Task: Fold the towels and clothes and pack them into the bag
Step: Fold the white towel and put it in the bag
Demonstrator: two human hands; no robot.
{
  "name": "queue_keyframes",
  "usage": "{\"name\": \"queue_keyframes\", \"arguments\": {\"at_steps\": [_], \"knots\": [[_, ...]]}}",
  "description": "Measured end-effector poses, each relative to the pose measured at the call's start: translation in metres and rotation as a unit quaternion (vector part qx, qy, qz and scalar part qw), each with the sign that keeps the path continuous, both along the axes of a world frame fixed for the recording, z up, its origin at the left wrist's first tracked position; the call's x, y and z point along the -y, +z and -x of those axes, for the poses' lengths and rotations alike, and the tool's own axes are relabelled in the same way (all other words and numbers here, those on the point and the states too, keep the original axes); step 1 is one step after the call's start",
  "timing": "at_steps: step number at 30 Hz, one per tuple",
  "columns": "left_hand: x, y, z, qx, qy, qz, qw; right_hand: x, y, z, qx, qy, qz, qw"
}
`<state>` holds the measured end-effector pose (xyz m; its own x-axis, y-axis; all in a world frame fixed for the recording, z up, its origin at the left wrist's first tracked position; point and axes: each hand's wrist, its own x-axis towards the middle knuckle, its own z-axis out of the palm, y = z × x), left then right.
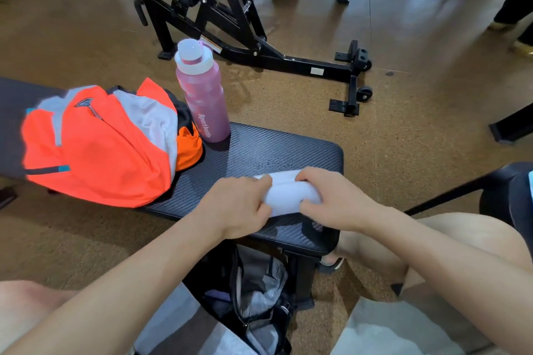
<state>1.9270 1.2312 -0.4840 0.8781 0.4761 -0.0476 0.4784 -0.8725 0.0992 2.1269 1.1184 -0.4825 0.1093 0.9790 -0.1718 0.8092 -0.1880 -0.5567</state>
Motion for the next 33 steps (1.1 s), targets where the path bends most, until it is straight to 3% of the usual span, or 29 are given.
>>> {"name": "queue_keyframes", "arguments": {"at_steps": [2, 5, 11, 19, 22, 25, 27, 29, 31, 33], "knots": [[-0.007, 0.002, 0.0, -0.029, 0.031, 0.107, 0.993, -0.003, 0.003, -0.003, -0.093, -0.048, 0.054, 0.993], [-0.017, -0.001, -0.004, -0.04, 0.082, 0.274, 0.957, -0.01, -0.002, -0.005, -0.138, -0.098, 0.077, 0.983], [-0.03, -0.012, -0.021, -0.085, 0.073, 0.217, 0.97, -0.017, -0.009, -0.009, -0.207, -0.141, 0.091, 0.964], [-0.019, 0.001, -0.035, -0.164, 0.124, 0.386, 0.899, -0.008, -0.008, 0.001, -0.228, -0.193, 0.061, 0.952], [-0.011, 0.001, -0.031, -0.158, 0.135, 0.434, 0.877, -0.004, -0.013, 0.01, -0.277, -0.258, 0.017, 0.925], [-0.003, 0.001, -0.022, -0.109, 0.159, 0.461, 0.866, -0.001, -0.019, 0.02, -0.262, -0.318, 0.011, 0.911], [0.0, 0.002, -0.014, -0.062, 0.187, 0.493, 0.847, 0.002, -0.02, 0.03, -0.276, -0.378, 0.024, 0.883], [0.004, 0.005, -0.003, 0.001, 0.209, 0.536, 0.818, 0.005, -0.015, 0.044, -0.401, -0.42, 0.034, 0.814], [0.007, 0.008, 0.009, 0.066, 0.221, 0.575, 0.785, 0.009, -0.009, 0.063, -0.583, -0.38, 0.037, 0.717], [0.009, 0.012, 0.021, 0.102, 0.23, 0.619, 0.744, 0.012, 0.001, 0.086, -0.657, -0.307, 0.033, 0.687]]}}
